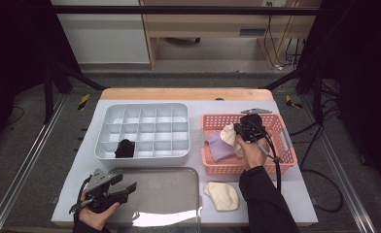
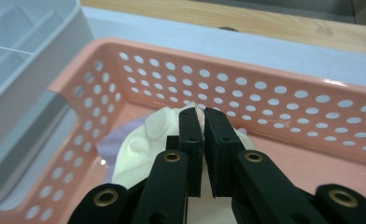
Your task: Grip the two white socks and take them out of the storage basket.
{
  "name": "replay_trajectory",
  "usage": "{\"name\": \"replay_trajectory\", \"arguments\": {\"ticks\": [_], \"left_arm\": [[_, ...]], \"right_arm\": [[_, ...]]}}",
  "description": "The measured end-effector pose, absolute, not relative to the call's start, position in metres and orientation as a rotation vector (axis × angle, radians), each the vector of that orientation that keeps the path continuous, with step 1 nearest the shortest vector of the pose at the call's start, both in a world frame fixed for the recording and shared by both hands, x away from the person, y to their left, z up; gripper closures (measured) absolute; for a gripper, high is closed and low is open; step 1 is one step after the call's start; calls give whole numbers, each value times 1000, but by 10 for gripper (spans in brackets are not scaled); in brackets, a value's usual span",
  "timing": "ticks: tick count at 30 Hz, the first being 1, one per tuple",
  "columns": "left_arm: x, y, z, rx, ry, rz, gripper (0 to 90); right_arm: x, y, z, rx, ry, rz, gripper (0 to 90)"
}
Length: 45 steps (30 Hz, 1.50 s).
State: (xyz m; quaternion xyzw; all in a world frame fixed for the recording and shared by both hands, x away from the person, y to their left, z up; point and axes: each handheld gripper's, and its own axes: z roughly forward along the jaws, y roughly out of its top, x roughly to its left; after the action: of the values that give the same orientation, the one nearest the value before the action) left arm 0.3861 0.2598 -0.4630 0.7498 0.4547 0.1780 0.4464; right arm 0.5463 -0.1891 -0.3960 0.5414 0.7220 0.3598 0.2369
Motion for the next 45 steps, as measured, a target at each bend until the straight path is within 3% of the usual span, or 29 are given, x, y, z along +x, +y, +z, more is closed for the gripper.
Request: {"name": "replay_trajectory", "arguments": {"ticks": [30,38,45], "left_arm": [[386,260,-462,1852,1130,436,330],[385,260,-461,1847,1128,434,330],[385,260,-460,1845,1127,437,330]], "right_arm": [[434,-188,-322,1169,1981,1384,863],[403,-183,-321,1102,2025,1420,863],[383,-185,-345,1121,2076,1397,863]]}}
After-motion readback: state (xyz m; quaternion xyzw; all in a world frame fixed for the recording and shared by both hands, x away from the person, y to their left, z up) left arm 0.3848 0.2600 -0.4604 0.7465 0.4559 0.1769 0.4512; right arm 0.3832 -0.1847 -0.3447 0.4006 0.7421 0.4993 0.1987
